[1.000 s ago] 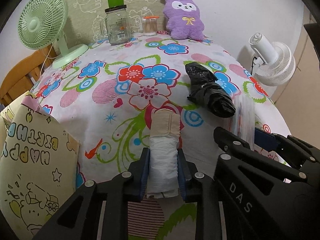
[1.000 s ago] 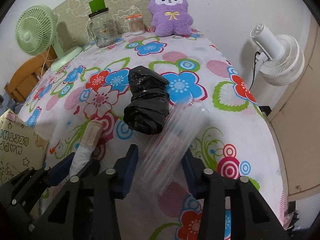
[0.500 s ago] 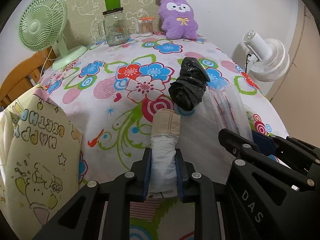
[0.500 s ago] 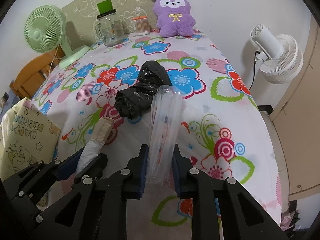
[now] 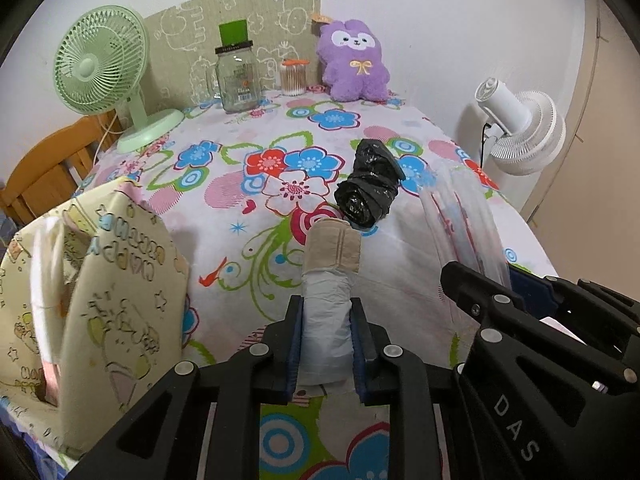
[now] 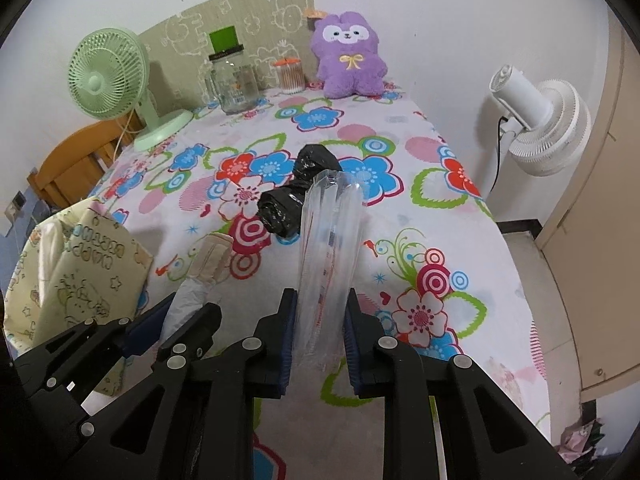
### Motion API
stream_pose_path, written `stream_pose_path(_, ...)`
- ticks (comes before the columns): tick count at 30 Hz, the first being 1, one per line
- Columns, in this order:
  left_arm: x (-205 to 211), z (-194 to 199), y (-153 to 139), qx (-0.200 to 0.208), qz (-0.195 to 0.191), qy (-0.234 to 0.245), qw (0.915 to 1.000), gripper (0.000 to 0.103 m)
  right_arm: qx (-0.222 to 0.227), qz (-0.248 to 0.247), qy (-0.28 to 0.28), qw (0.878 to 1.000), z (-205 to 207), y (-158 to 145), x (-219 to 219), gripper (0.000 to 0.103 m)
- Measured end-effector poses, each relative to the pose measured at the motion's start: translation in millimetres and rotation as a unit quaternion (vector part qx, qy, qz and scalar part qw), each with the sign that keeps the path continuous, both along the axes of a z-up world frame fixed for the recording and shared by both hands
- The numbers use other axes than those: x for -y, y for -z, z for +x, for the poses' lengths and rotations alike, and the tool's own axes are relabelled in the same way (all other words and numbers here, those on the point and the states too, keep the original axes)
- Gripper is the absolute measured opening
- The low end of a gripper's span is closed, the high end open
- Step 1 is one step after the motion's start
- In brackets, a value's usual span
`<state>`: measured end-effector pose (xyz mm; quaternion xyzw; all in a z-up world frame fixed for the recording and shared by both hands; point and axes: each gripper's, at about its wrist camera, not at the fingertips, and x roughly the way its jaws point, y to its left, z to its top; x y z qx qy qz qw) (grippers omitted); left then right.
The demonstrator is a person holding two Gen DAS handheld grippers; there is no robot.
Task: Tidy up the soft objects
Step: 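Lift the white roll and clear straw bag and carry them over the fabric box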
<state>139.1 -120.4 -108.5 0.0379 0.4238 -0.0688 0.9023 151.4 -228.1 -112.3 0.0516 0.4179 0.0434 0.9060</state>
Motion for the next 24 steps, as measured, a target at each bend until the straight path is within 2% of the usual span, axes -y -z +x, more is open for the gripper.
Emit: stream_pose_path(24,-24,-44,-54,0.053,-0.009,0.027,0.9982,0.021,0.055,0.007,0.010,0.998,-54,-57,-19,0.025)
